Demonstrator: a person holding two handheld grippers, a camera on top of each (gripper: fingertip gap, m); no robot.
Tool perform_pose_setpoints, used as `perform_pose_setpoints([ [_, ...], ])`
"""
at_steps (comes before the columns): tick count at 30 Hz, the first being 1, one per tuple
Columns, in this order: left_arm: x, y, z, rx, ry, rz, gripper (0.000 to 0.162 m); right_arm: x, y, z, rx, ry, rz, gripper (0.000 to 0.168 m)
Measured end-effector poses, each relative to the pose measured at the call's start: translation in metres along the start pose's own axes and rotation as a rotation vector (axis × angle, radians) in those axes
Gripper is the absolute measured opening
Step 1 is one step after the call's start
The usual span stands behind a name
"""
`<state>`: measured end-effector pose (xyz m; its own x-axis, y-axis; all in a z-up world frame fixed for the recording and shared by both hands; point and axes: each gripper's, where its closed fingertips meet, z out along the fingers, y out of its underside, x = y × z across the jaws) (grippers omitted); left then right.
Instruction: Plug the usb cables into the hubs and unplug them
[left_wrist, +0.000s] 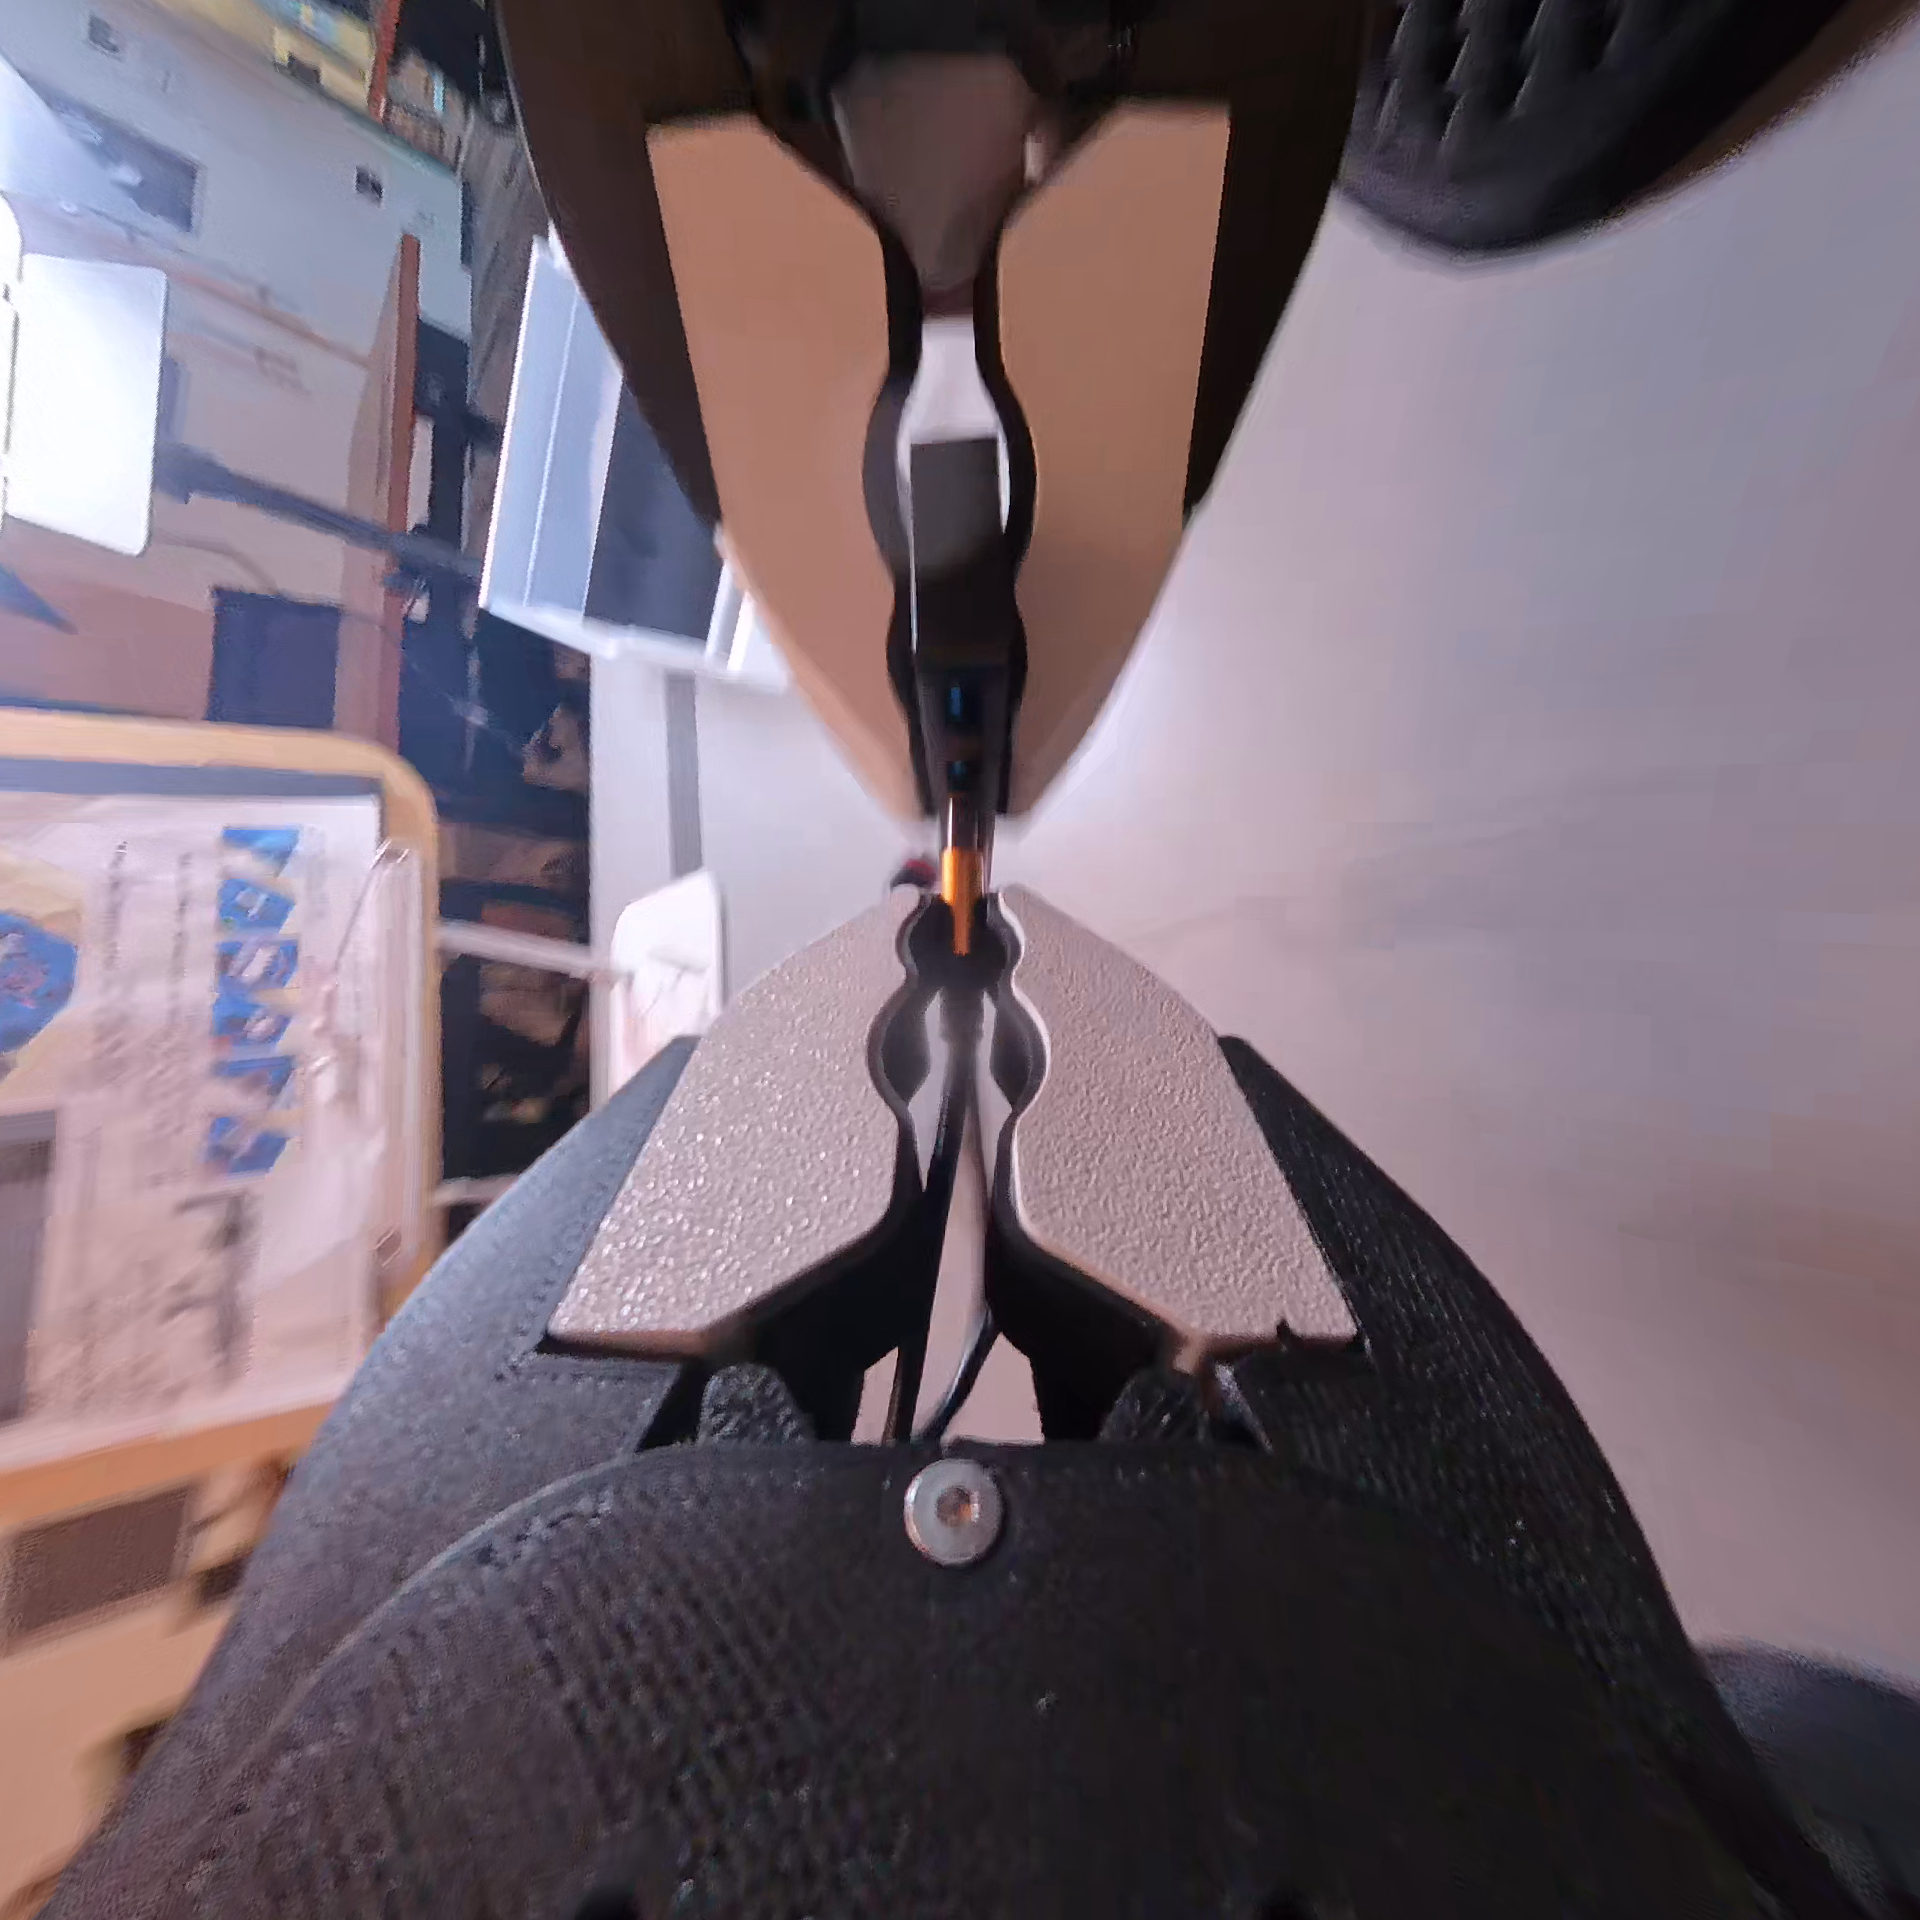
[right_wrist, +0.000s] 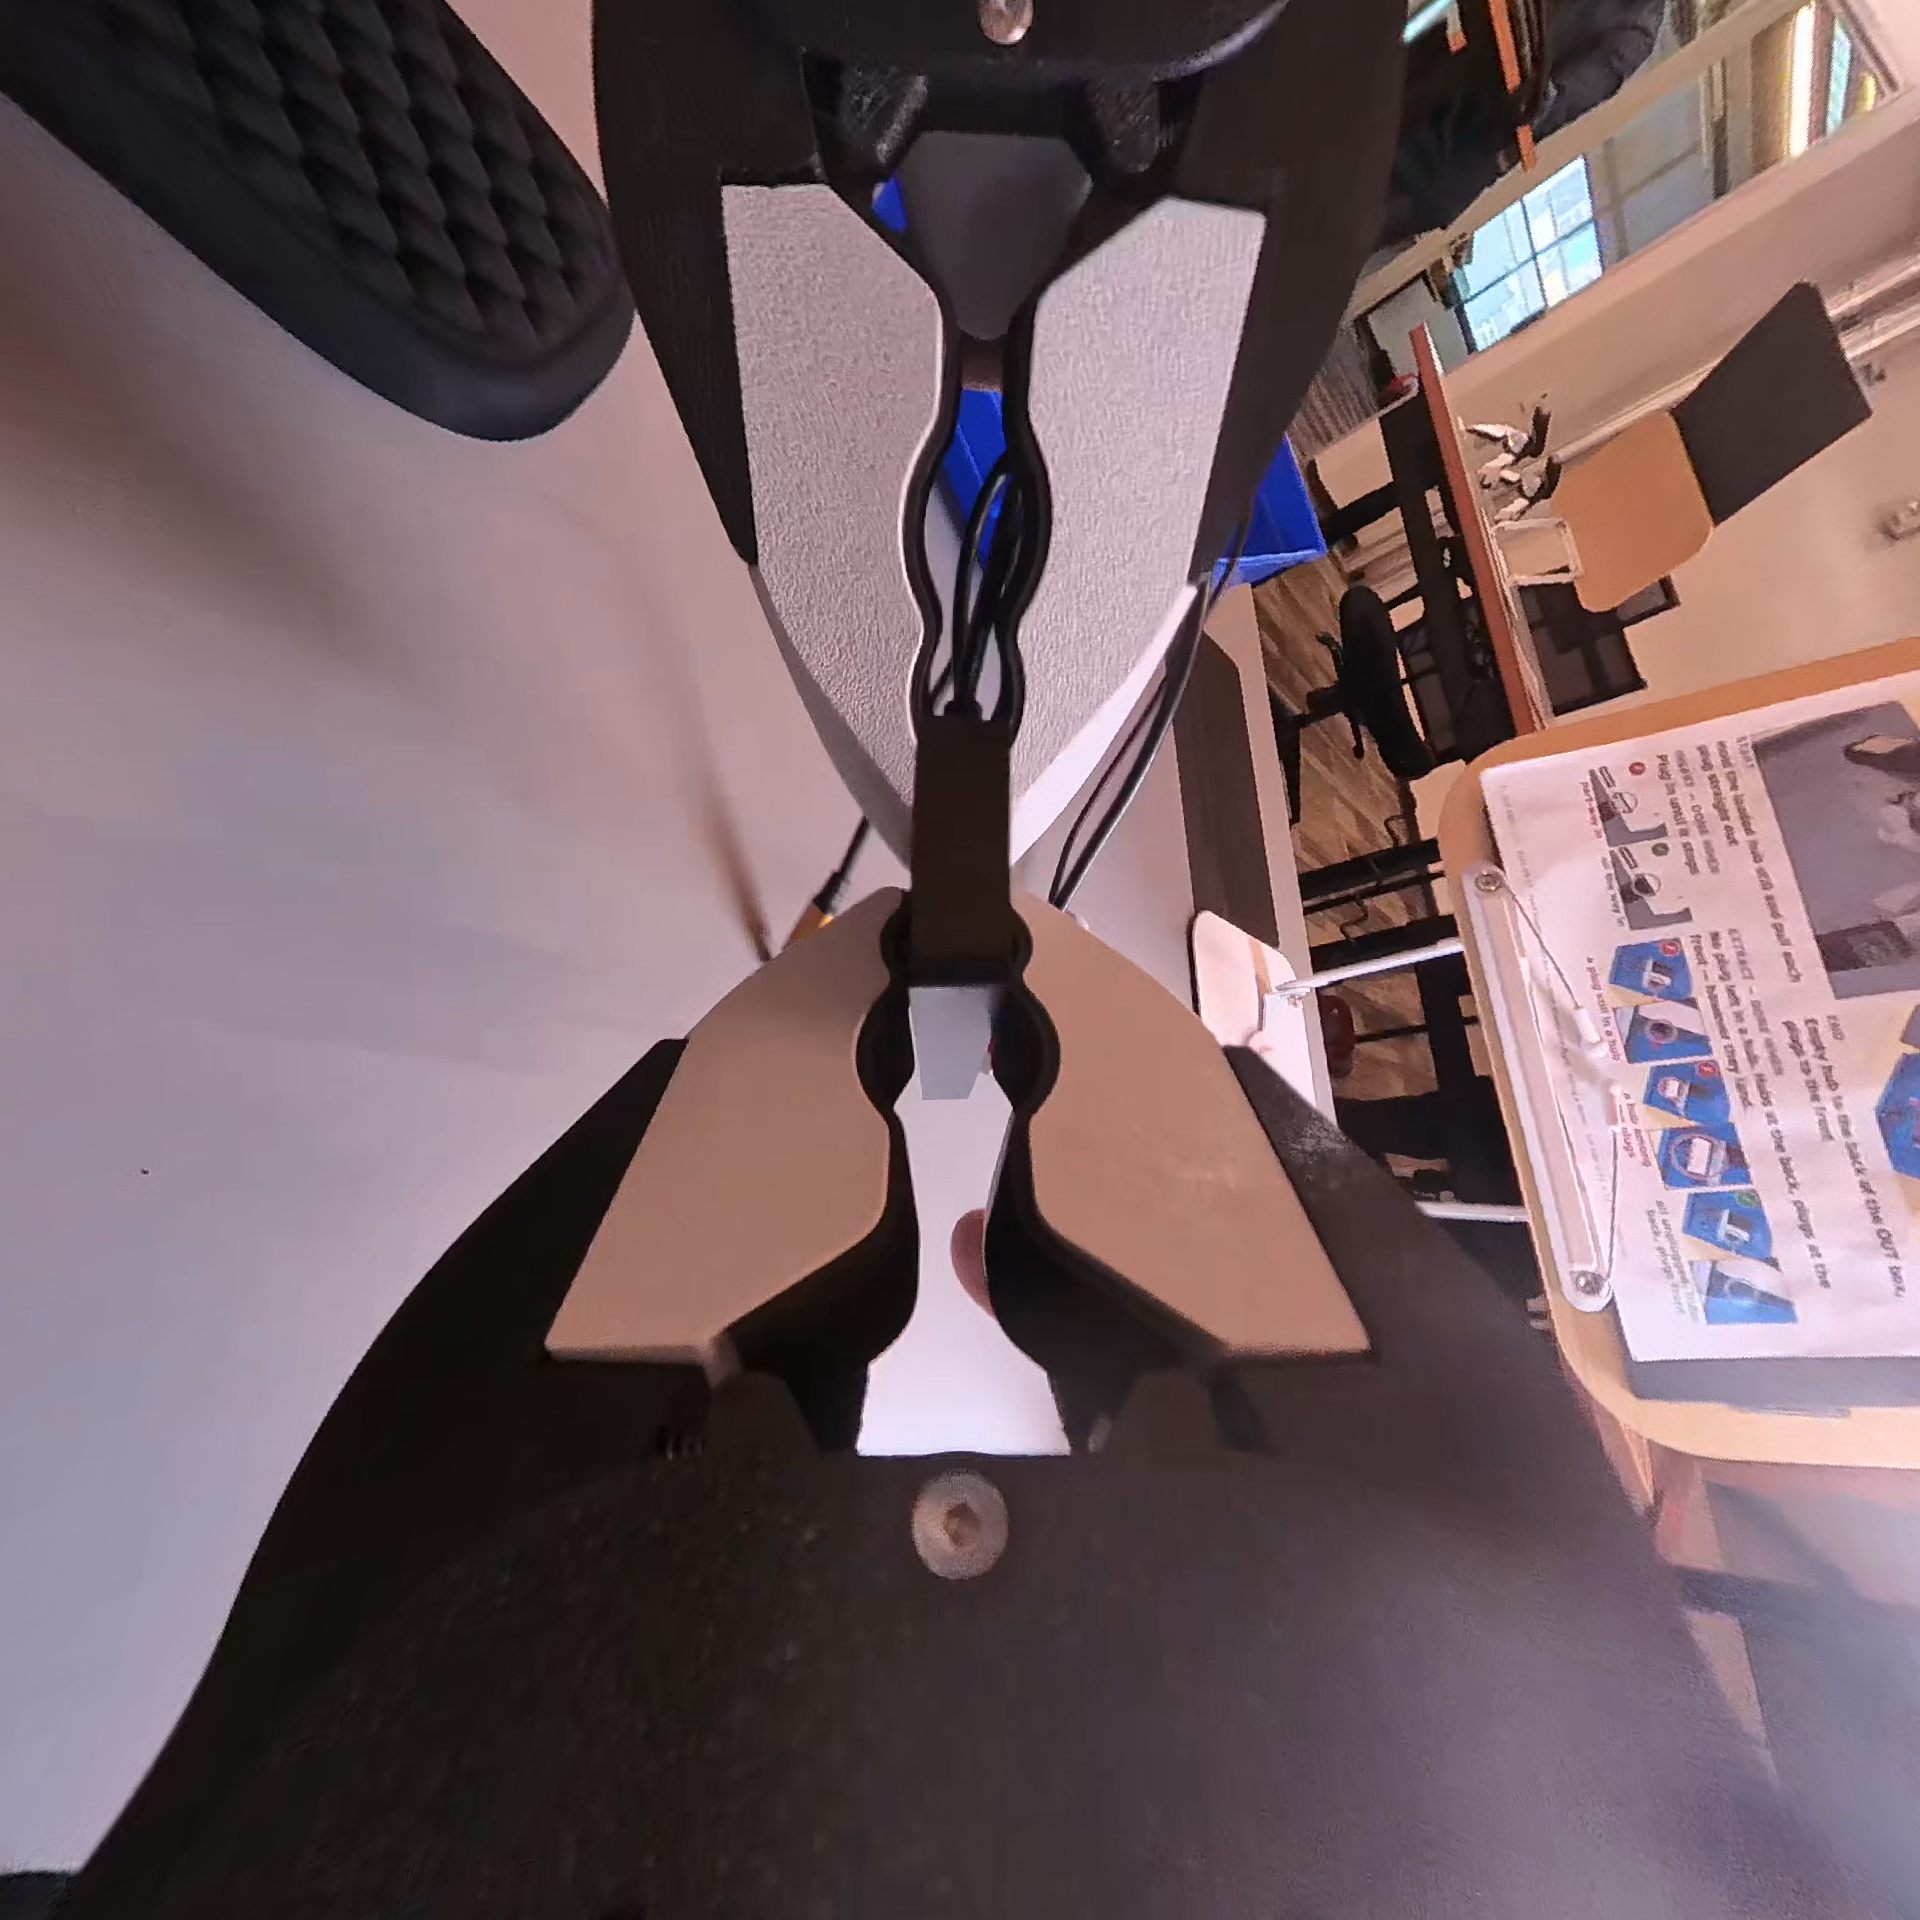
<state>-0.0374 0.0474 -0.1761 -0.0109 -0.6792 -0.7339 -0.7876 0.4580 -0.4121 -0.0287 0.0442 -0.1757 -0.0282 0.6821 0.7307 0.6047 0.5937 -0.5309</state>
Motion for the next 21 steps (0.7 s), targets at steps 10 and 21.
perform_pose_setpoints([
  [10,-0.069,0.03,-0.061,0.167,-0.104,-0.299,0.008,0.057,0.059,-0.038,-0.089,0.228,0.249,0.013],
  [21,0.009,0.034,-0.003,0.287,0.338,-0.59,0.009,0.123,0.054,-0.128,0.203,0.554,0.481,0.013],
])
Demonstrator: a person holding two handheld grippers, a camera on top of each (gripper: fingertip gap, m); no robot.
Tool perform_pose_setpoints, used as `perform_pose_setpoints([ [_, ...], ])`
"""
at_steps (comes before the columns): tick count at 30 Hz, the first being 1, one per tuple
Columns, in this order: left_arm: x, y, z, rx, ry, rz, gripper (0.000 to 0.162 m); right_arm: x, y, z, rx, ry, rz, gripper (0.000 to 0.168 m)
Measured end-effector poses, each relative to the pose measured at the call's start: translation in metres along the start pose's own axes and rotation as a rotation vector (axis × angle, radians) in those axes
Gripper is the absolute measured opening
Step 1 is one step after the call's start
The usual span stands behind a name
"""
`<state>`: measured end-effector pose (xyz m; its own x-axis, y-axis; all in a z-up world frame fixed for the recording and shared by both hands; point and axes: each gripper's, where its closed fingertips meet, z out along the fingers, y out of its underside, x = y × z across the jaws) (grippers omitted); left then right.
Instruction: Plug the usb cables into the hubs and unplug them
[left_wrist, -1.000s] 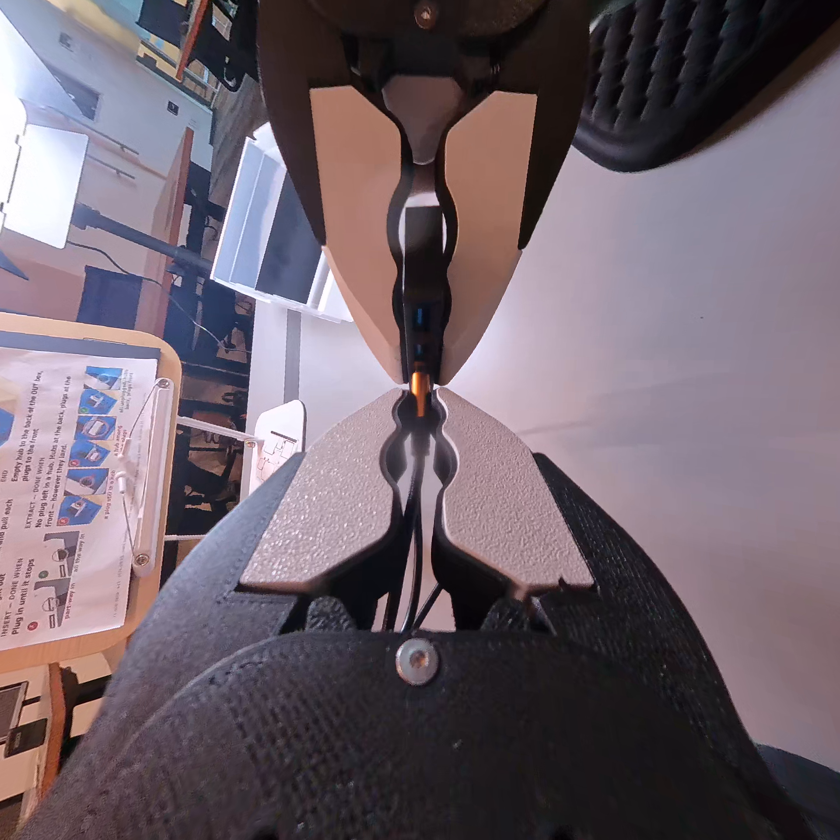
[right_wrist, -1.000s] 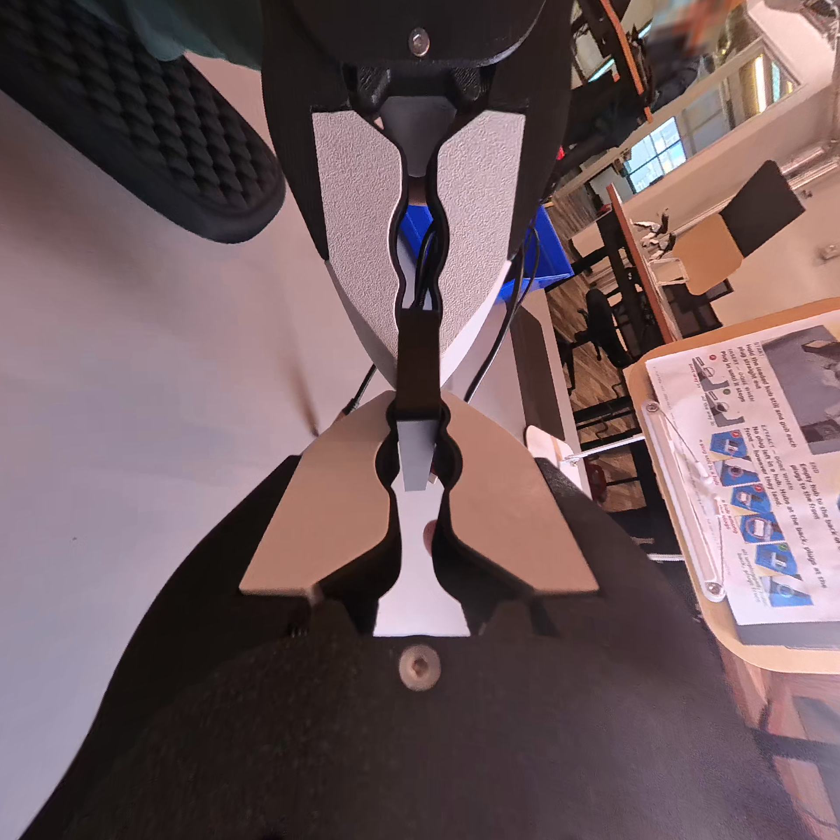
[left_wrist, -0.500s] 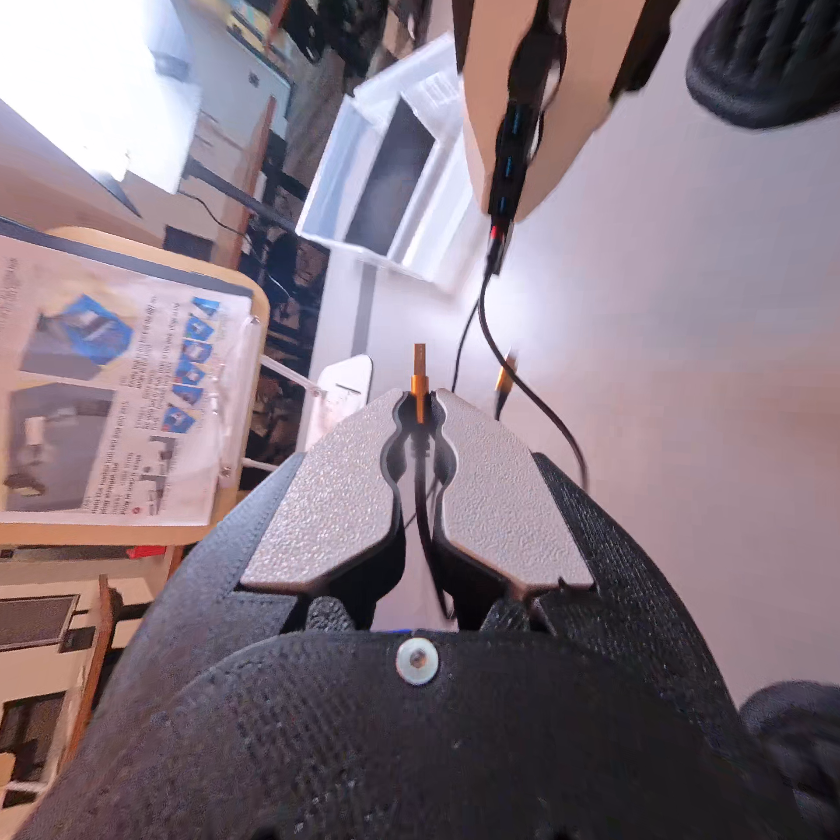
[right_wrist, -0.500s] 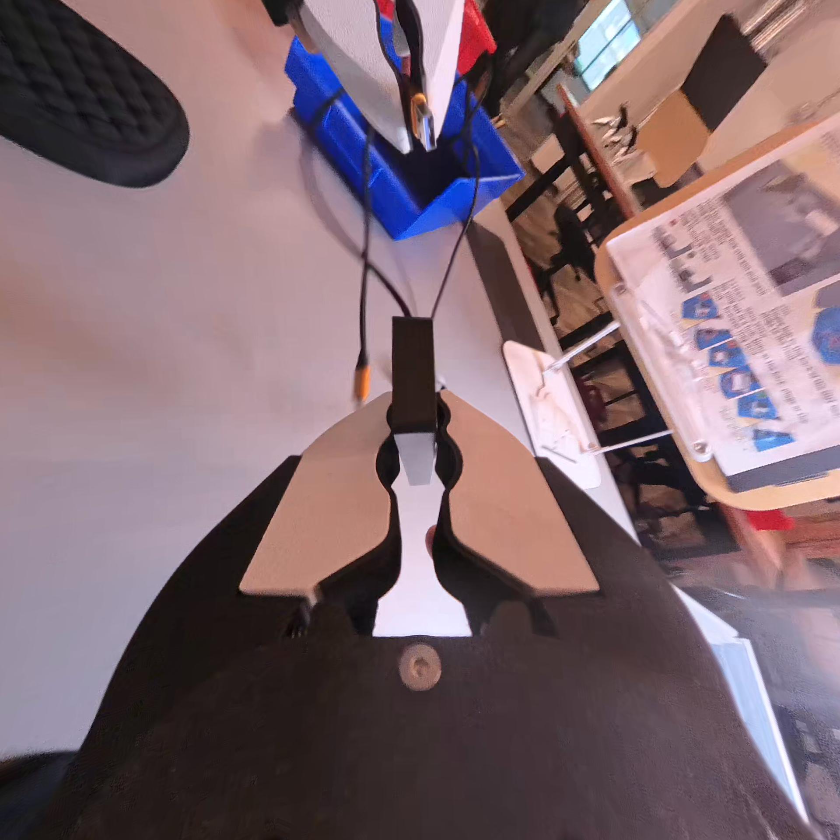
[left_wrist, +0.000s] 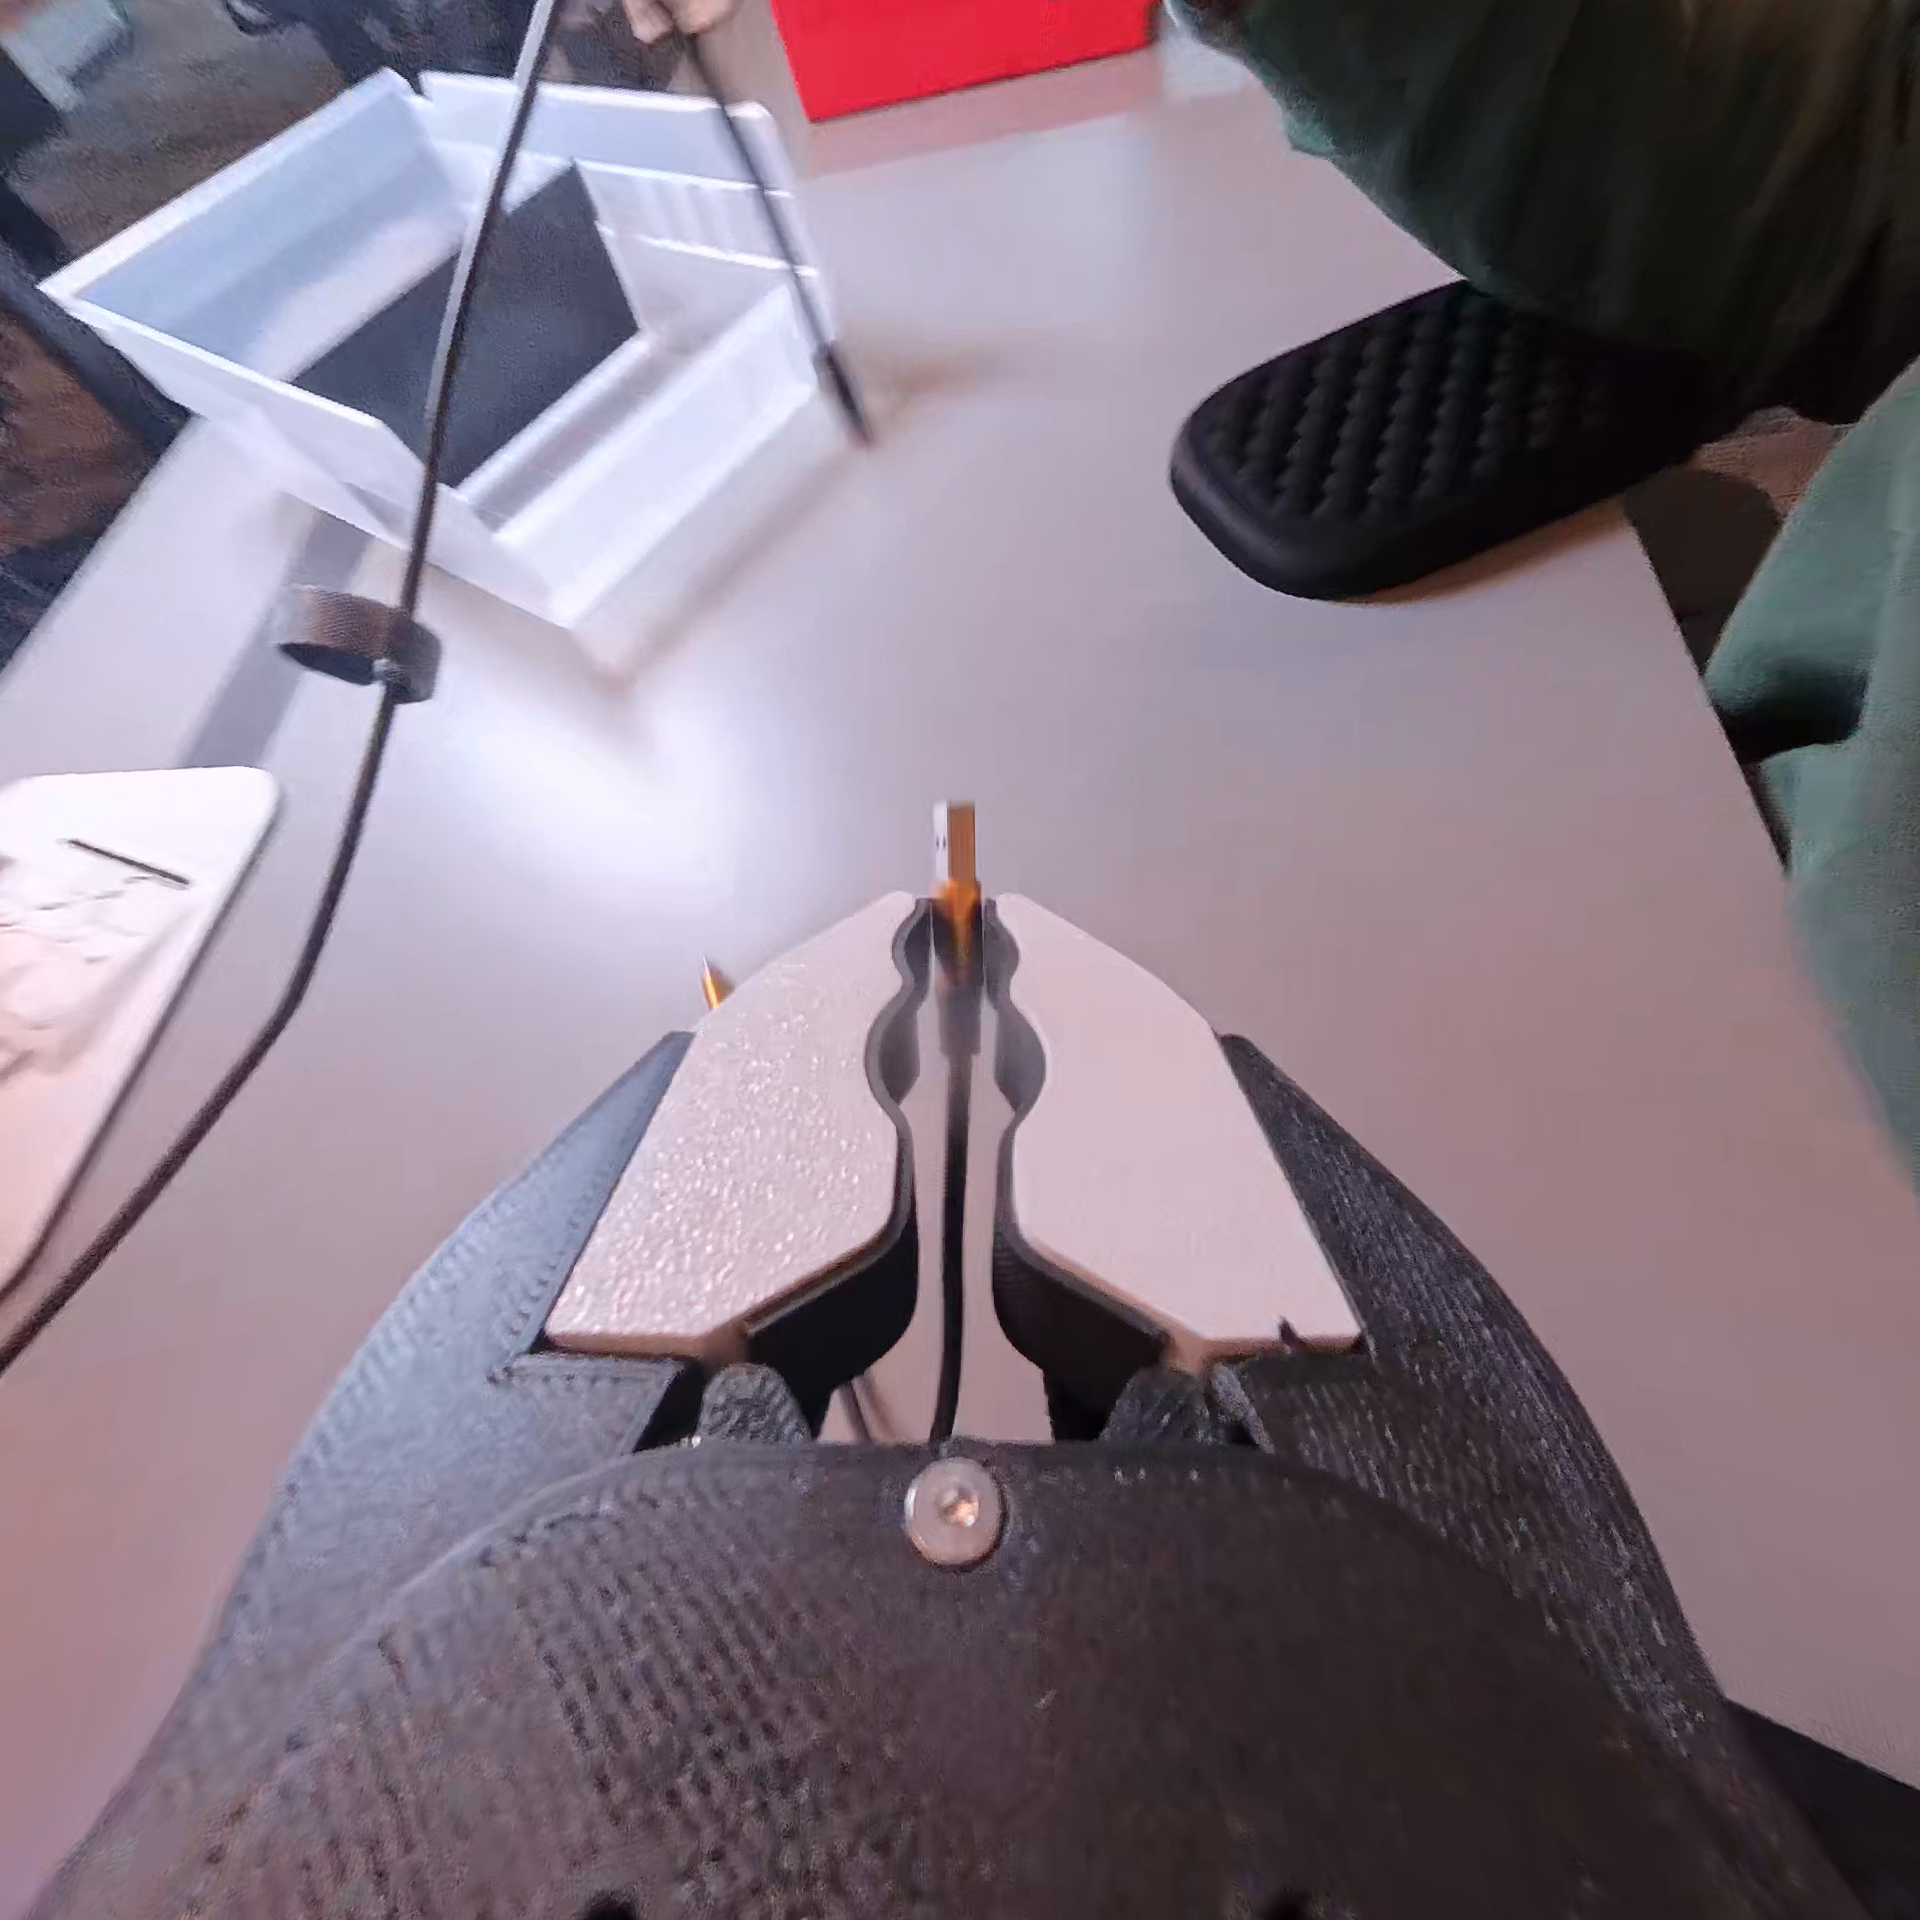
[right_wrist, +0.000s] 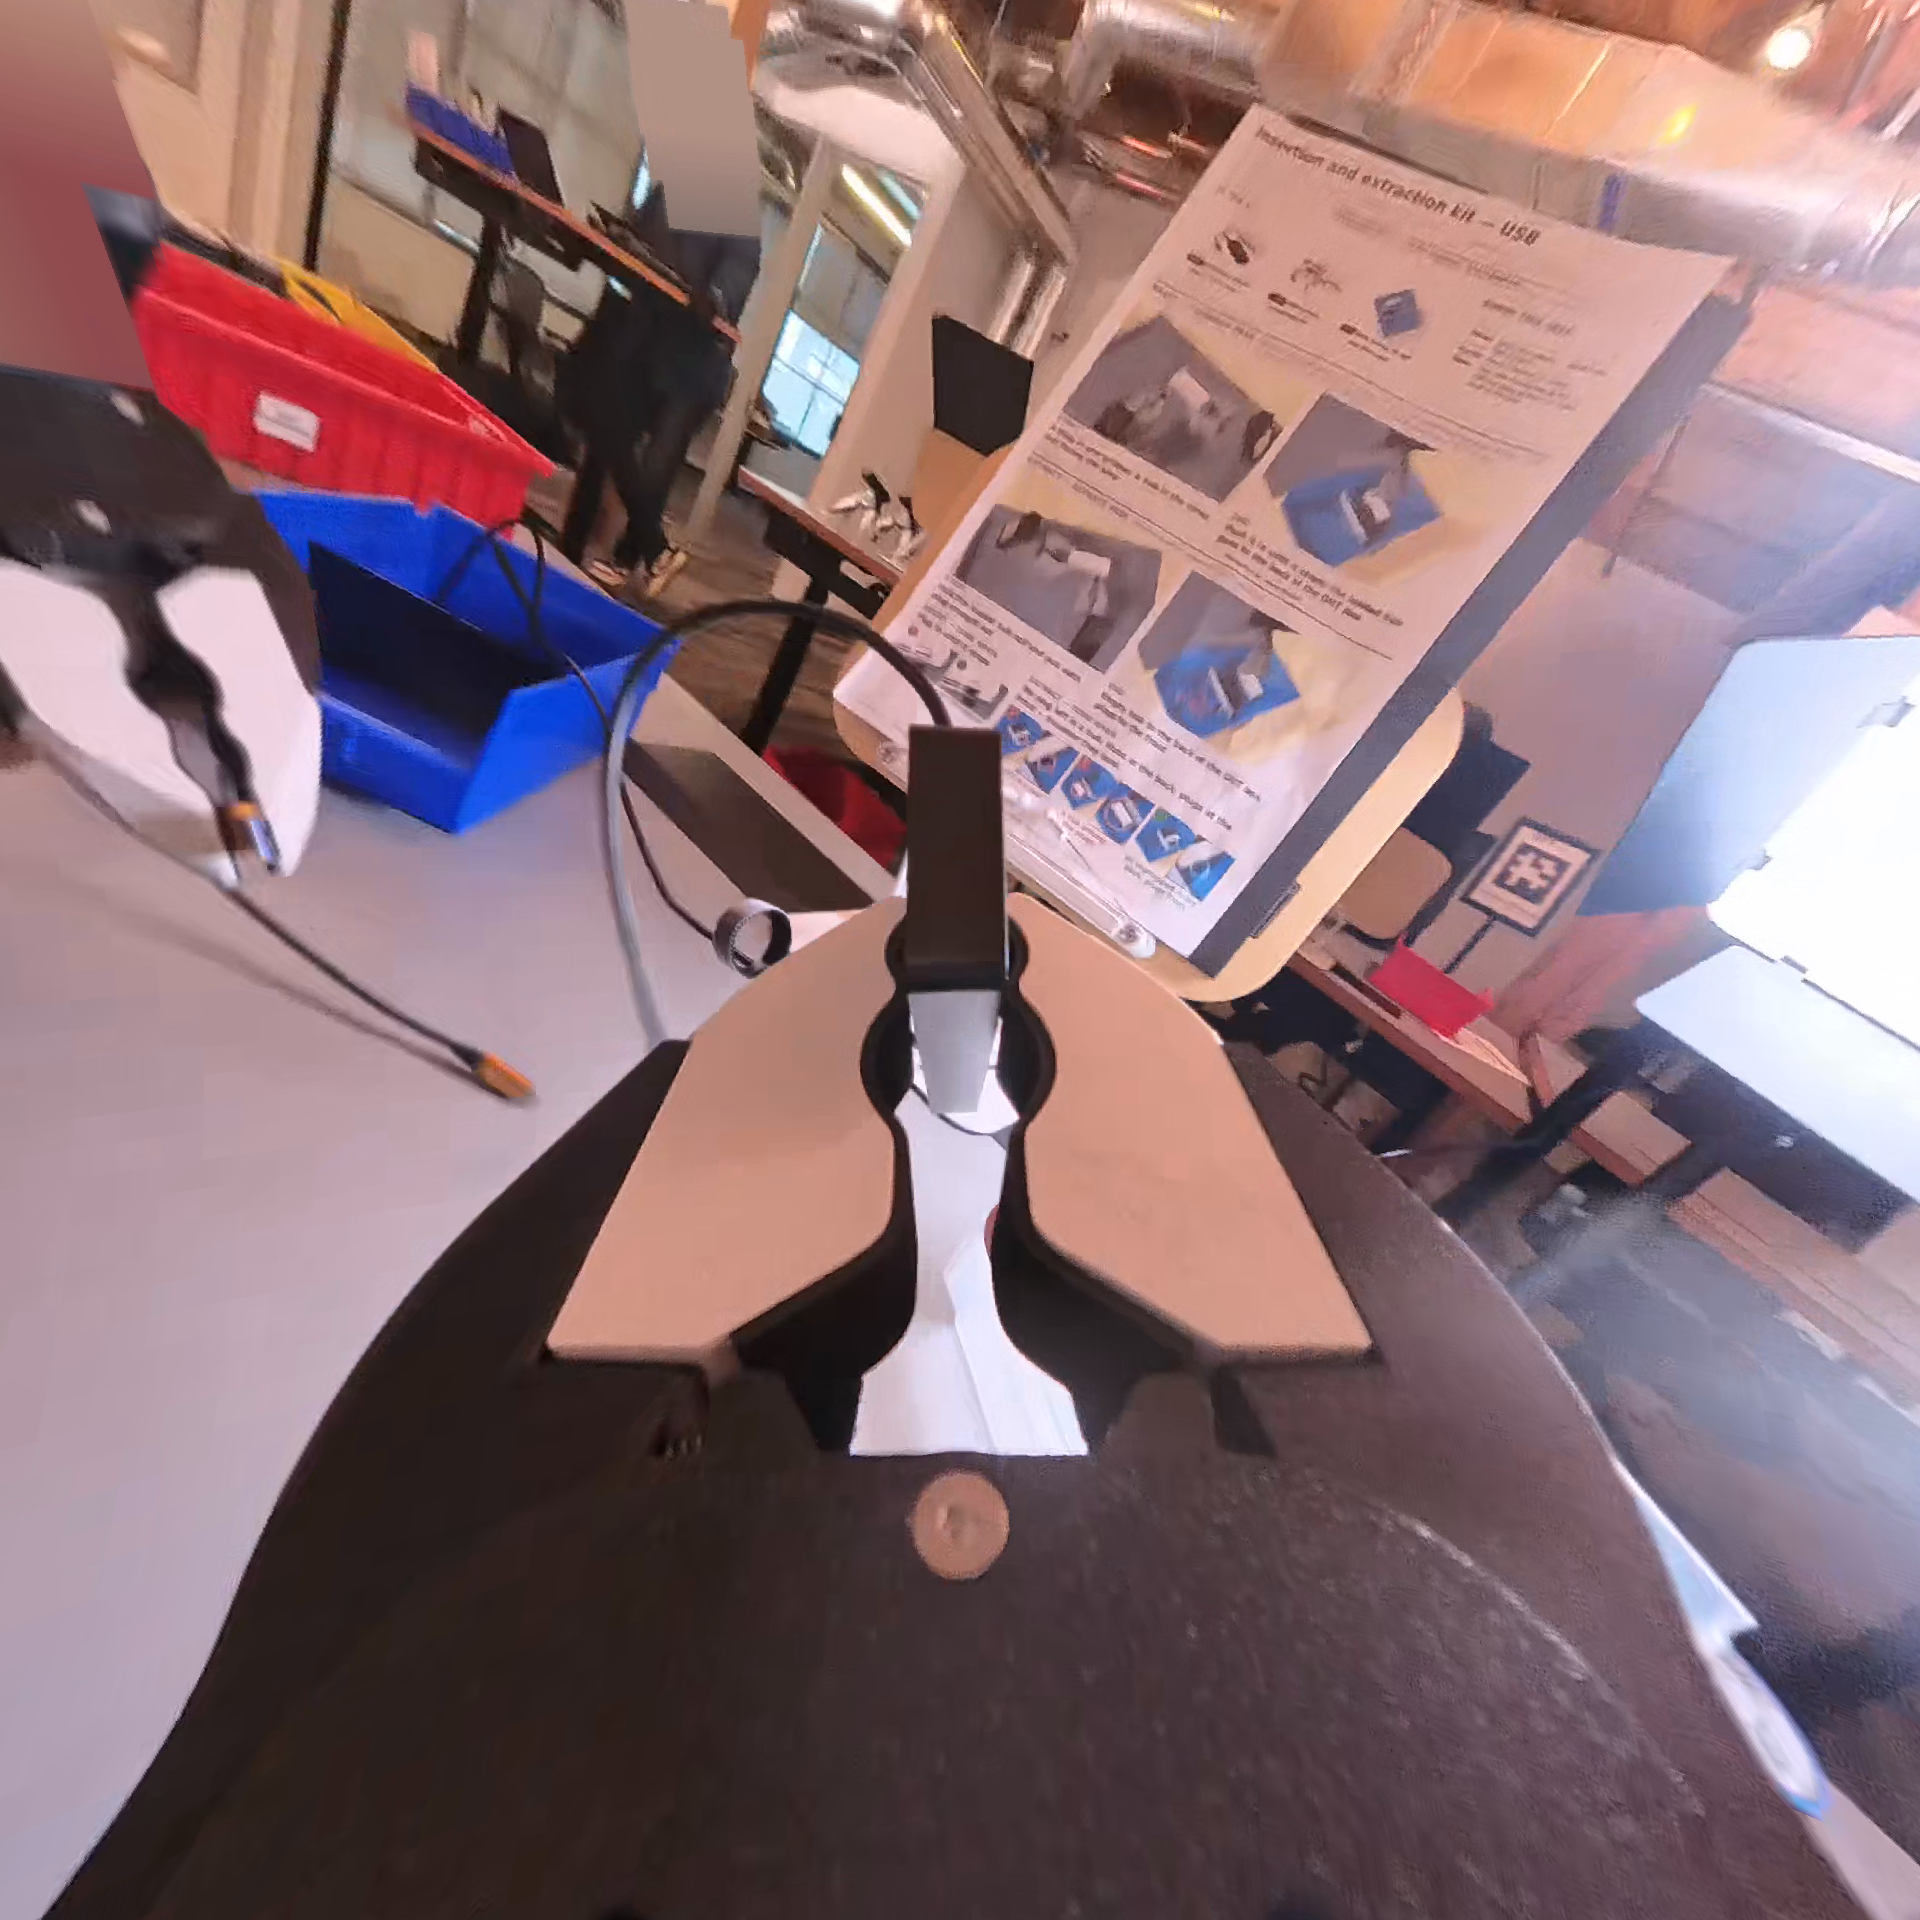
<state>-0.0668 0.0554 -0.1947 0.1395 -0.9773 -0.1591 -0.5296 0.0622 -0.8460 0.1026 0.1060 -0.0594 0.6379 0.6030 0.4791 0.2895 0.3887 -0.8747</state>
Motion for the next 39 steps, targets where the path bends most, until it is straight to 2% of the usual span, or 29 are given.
perform_pose_setpoints([
  [2,0.005,-0.006,0.003,0.019,0.033,-0.025,0.026,-0.005,0.001,0.001,-0.001,-0.029,0.018,0.012],
  [4,0.004,-0.026,-0.006,0.093,0.013,-0.032,0.034,-0.017,0.006,0.004,-0.009,-0.087,0.027,0.012],
  [8,0.004,-0.086,-0.03,0.254,-0.133,0.115,0.025,-0.051,0.012,0.016,-0.015,-0.219,-0.018,0.012],
  [10,0.0,-0.097,-0.028,0.202,-0.219,0.199,0.021,-0.072,0.008,0.019,0.016,-0.292,-0.063,0.012],
  [12,-0.016,-0.084,-0.015,0.049,-0.294,0.312,0.027,-0.093,-0.003,0.018,0.071,-0.362,-0.107,0.012],
  [14,-0.026,-0.071,0.0,-0.004,-0.267,0.356,0.033,-0.108,-0.008,0.015,0.085,-0.396,-0.164,0.012],
  [17,-0.003,-0.082,0.015,0.135,-0.095,0.346,0.03,-0.125,-0.008,0.011,0.08,-0.44,-0.216,0.012],
  [20,0.009,-0.081,0.03,0.116,-0.102,0.471,0.022,-0.136,-0.001,0.011,0.062,-0.47,-0.233,0.012],
  [23,0.017,-0.085,0.034,0.162,-0.098,0.484,0.01,-0.141,0.002,0.011,0.059,-0.503,-0.216,0.012],
  [28,0.019,-0.075,0.039,0.144,-0.122,0.521,0.009,-0.146,0.011,0.01,0.018,-0.538,-0.213,0.012],
  [32,0.017,-0.069,0.038,0.176,-0.107,0.481,0.008,-0.149,0.02,0.012,-0.02,-0.545,-0.206,0.013],
  [36,0.019,-0.067,0.036,0.229,-0.058,0.417,0.008,-0.151,0.035,0.017,-0.071,-0.555,-0.191,0.024],
  [39,0.02,-0.061,0.04,0.221,-0.036,0.403,0.008,-0.155,0.039,0.02,-0.093,-0.534,-0.27,0.012],
])
